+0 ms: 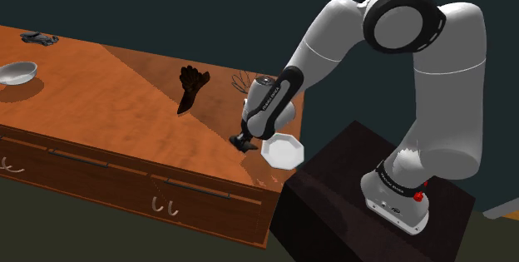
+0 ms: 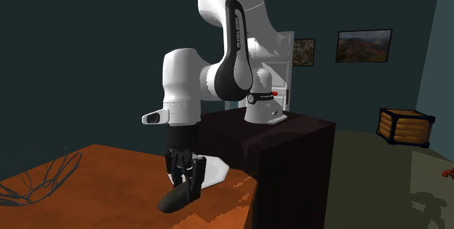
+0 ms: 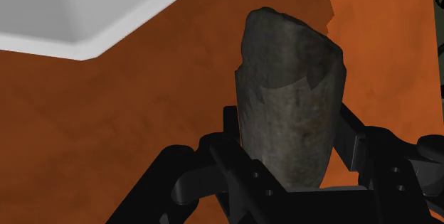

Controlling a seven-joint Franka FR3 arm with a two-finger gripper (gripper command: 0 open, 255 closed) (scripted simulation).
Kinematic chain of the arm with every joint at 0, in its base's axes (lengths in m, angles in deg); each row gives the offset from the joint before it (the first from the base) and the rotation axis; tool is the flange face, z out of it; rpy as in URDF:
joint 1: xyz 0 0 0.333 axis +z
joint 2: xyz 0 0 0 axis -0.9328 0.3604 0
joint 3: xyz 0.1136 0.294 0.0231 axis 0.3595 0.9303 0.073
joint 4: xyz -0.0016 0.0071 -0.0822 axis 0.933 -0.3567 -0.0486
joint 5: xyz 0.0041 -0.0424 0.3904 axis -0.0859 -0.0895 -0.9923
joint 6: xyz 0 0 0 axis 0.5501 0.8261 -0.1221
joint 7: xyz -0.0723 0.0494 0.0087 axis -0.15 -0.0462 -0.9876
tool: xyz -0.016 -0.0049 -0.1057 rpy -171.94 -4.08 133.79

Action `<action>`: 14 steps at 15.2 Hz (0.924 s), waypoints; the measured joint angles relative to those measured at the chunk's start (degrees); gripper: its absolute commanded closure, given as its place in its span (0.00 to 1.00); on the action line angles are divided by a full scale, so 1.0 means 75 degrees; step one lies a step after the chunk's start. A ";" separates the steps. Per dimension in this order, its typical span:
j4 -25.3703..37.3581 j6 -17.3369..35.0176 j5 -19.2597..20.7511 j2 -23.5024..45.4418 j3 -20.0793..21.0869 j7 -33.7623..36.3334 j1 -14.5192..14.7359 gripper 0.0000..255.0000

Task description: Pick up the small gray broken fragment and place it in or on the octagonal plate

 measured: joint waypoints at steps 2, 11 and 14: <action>-0.0078 -0.0183 0.0015 -0.0262 -0.0047 0.0059 0.0043 1.00; -0.0892 -0.0386 -0.0170 -0.1237 0.0133 -0.0203 -0.0302 1.00; -0.1679 -0.0072 -0.0590 -0.1640 0.0640 -0.0915 -0.1080 1.00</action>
